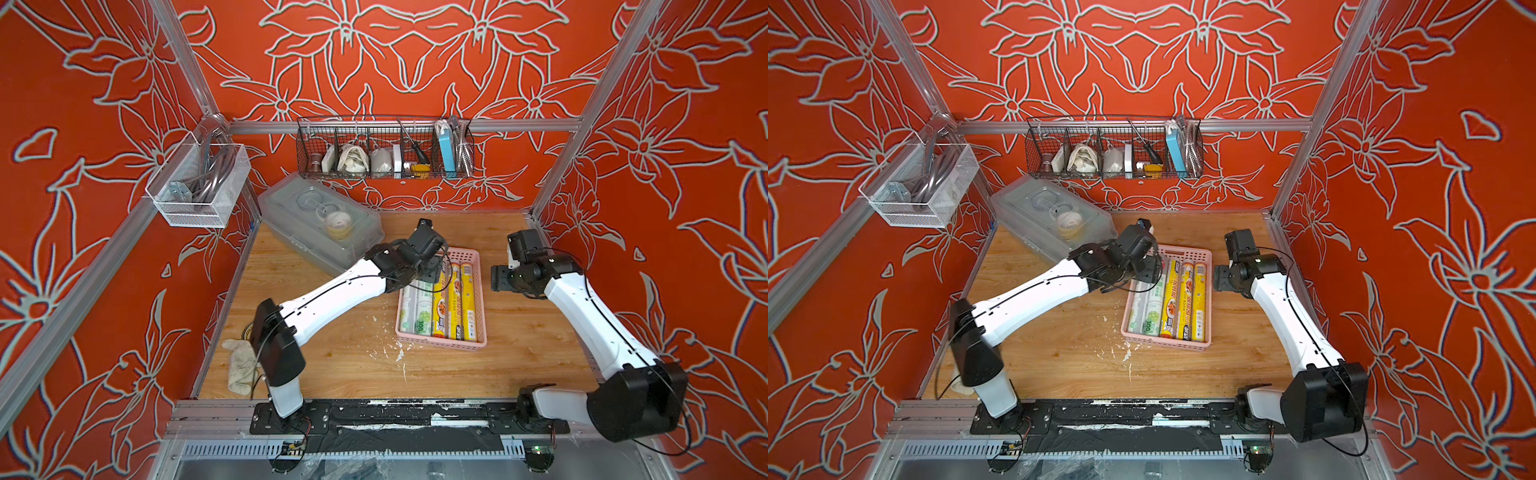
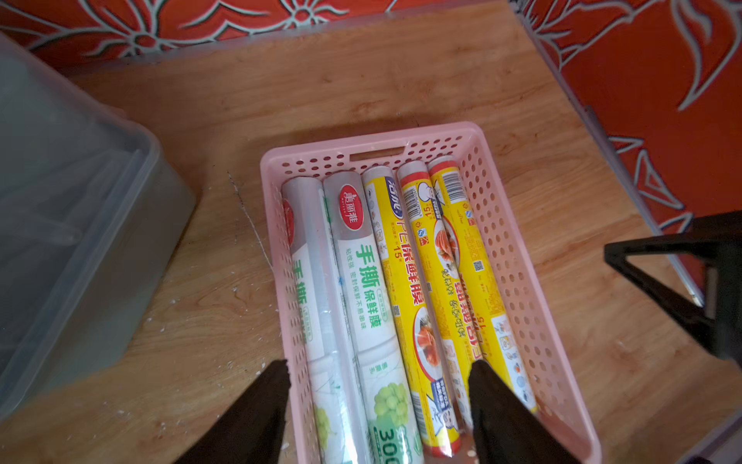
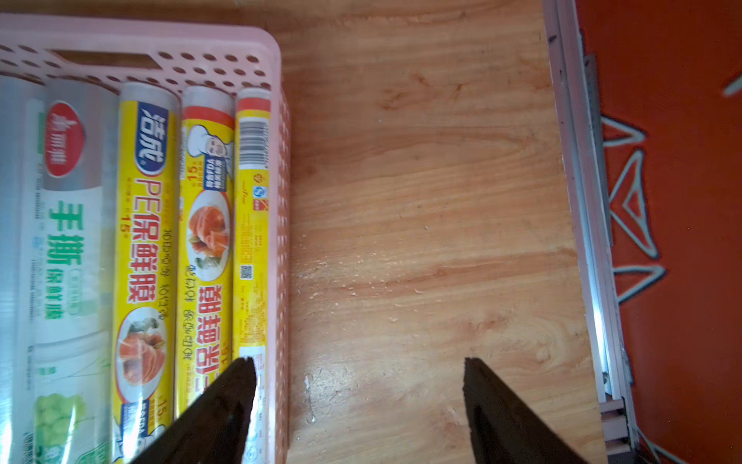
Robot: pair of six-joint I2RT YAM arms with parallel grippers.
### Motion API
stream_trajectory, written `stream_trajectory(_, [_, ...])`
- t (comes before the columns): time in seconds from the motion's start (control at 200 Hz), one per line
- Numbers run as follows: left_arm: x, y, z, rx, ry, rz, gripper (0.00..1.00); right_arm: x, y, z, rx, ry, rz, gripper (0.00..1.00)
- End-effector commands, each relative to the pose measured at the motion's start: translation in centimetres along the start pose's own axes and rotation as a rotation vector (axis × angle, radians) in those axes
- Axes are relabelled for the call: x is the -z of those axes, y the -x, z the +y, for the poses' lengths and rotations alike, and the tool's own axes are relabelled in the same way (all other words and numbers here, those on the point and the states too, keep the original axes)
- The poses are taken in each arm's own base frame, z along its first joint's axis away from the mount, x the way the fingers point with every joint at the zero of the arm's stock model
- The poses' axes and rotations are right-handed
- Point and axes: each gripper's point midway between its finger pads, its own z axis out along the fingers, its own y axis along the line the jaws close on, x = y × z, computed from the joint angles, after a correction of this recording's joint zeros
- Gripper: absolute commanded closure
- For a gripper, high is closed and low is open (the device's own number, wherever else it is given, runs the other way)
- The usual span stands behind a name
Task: Put the plastic wrap into the basket
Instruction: Reset both arms
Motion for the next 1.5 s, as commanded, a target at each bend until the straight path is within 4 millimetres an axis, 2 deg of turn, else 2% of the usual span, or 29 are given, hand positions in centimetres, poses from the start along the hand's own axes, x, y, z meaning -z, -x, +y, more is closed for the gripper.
stream_trajectory(0.0, [2.7,2.2,2.1,-0.089,0.043,-0.204,0.19,0.9,2.2,-1.7,-0.024,-0.058,-0.179,0.03])
stream_trajectory(0.11, [5.4,2.2,5.2,-0.103,0.093,-0.347,0.07,1.1,2.9,-2.3,-0.040,-0.079,-0.287,0.00])
stream_trajectory(0.34, [8.7,0.4,14.5,0.047,0.239,-0.484,0.04,-1.1,3.7,-4.0,-0.018,-0.199,-0.448,0.00])
stream_trajectory(0.465, [8.5,-2.6,20.1,0.135,0.364,-0.509,0.03,-2.9,3.8,-4.4,-0.015,-0.224,-0.541,0.00])
stream_trajectory(0.475, [9.2,-2.6,20.5,0.149,0.368,-0.528,0.03,-3.1,3.8,-4.4,-0.018,-0.220,-0.549,0.01])
stream_trajectory(0.5, [9.4,-3.2,21.6,0.173,0.391,-0.535,0.03,-3.6,3.7,-4.2,-0.016,-0.210,-0.557,0.00])
stream_trajectory(0.661, [8.6,-7.3,26.5,0.302,0.485,-0.529,0.03,-5.6,3.5,-4.8,-0.023,-0.259,-0.589,0.01])
stream_trajectory(0.776, [7.9,-9.1,28.9,0.310,0.552,-0.516,0.02,-6.4,3.7,-4.4,0.000,-0.236,-0.652,0.00])
stream_trajectory(0.936, [6.3,-11.2,32.3,0.371,0.577,-0.474,0.02,-9.1,2.9,-4.0,0.011,-0.231,-0.608,0.00])
stream_trajectory(0.991, [5.2,-12.4,33.5,0.394,0.591,-0.427,0.02,-9.5,2.5,-3.7,0.017,-0.209,-0.632,0.00])
stream_trajectory(1.066, [4.7,-13.0,34.7,0.405,0.587,-0.418,0.02,-9.6,2.5,-3.3,0.027,-0.192,-0.641,0.00])
stream_trajectory(1.151, [4.3,-13.0,35.2,0.346,0.584,-0.435,0.02,-9.7,2.5,-3.4,0.024,-0.184,-0.642,0.00])
stream_trajectory(1.356, [4.5,-13.2,36.5,0.396,0.608,-0.427,0.02,-9.8,2.3,-3.0,0.034,-0.149,-0.651,0.00])
stream_trajectory(1.441, [4.9,-13.5,36.7,0.409,0.621,-0.441,0.02,-10.3,1.6,-2.6,0.049,-0.124,-0.672,0.00])
stream_trajectory(1.496, [5.2,-13.6,36.5,0.404,0.618,-0.456,0.02,-10.0,2.0,-2.5,0.048,-0.117,-0.719,0.00])
